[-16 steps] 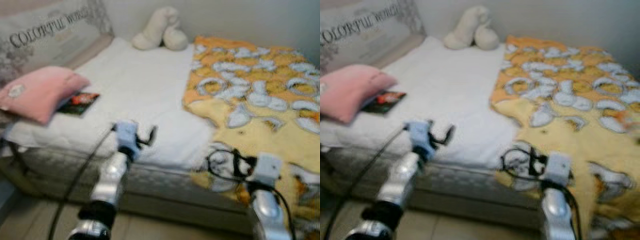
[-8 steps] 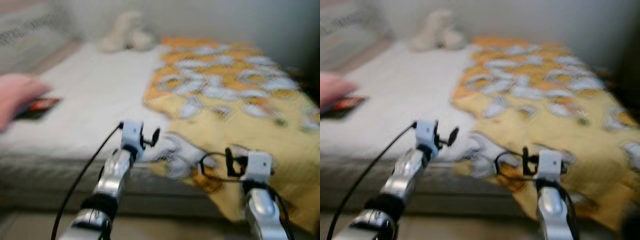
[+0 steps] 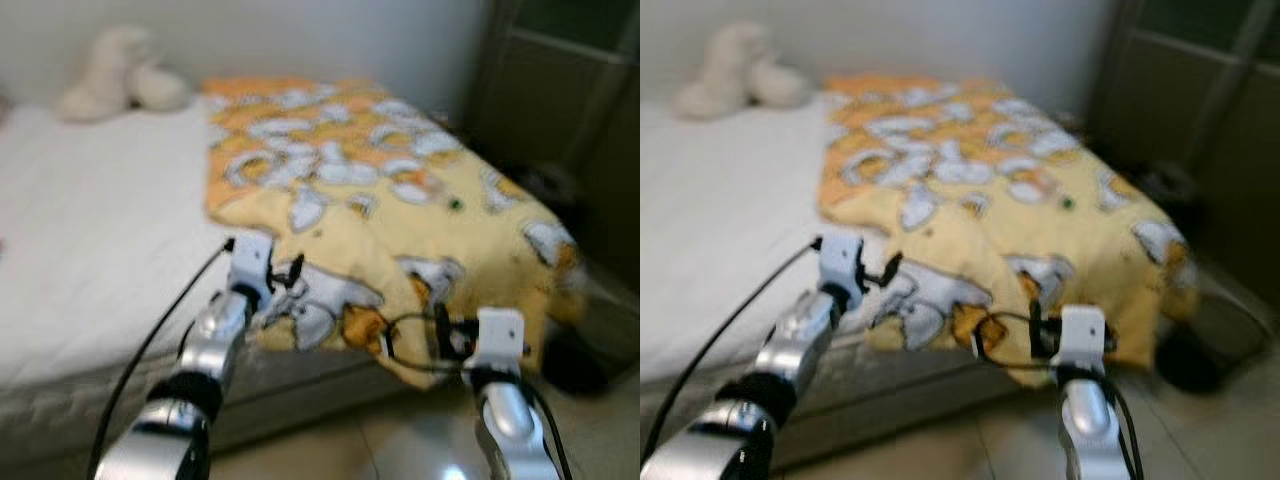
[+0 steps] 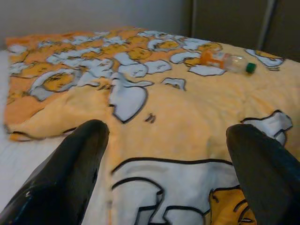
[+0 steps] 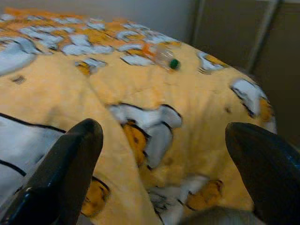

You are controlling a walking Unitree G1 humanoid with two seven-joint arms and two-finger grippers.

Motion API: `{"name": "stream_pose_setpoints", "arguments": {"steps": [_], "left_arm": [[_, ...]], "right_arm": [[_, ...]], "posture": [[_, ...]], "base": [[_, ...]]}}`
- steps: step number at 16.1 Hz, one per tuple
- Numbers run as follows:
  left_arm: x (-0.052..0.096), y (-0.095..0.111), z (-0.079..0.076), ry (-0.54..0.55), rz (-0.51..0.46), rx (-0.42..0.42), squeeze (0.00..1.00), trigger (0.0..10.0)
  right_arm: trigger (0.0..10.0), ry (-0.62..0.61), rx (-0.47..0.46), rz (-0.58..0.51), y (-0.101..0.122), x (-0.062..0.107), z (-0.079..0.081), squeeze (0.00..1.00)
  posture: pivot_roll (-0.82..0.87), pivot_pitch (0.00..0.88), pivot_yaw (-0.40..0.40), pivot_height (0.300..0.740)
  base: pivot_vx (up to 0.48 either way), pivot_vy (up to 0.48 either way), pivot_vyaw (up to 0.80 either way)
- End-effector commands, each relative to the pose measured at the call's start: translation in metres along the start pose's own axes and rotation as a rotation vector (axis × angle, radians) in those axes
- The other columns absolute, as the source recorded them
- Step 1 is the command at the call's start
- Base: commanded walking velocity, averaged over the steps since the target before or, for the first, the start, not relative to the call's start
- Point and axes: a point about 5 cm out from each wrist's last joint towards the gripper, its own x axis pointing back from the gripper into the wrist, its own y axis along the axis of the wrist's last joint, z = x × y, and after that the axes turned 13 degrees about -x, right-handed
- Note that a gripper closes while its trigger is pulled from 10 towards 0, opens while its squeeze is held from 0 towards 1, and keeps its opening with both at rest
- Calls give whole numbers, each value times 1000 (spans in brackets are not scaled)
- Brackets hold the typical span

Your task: Clean up the room

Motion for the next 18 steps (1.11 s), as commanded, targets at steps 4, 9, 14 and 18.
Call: {"name": "stream_pose_setpoints", "arguments": {"steps": [4, 9, 14, 18], "left_arm": [[-7, 9, -7, -4, -15, -46, 0, 10000], [-7, 8, -7, 37, -19, -7, 0, 10000], [-4, -1, -15, 13, 4, -10, 0, 10000], [-4, 3, -29, -71, -28, 1, 0, 10000]], "right_arm": [[10000, 1, 0, -3, 0, 3, -2, 0], [10000, -3, -4, -12, 0, 8, -4, 0], [10000, -2, 9, -10, 1, 9, -7, 0], [10000, -9, -6, -15, 2, 8, -8, 0]], "posture": [[45, 0, 38, 740], [33, 0, 40, 740], [31, 0, 30, 740], [33, 0, 40, 740]], "base": [[0, 480, -470], [286, 0, 0], [480, 0, 0], [480, 0, 0]]}}
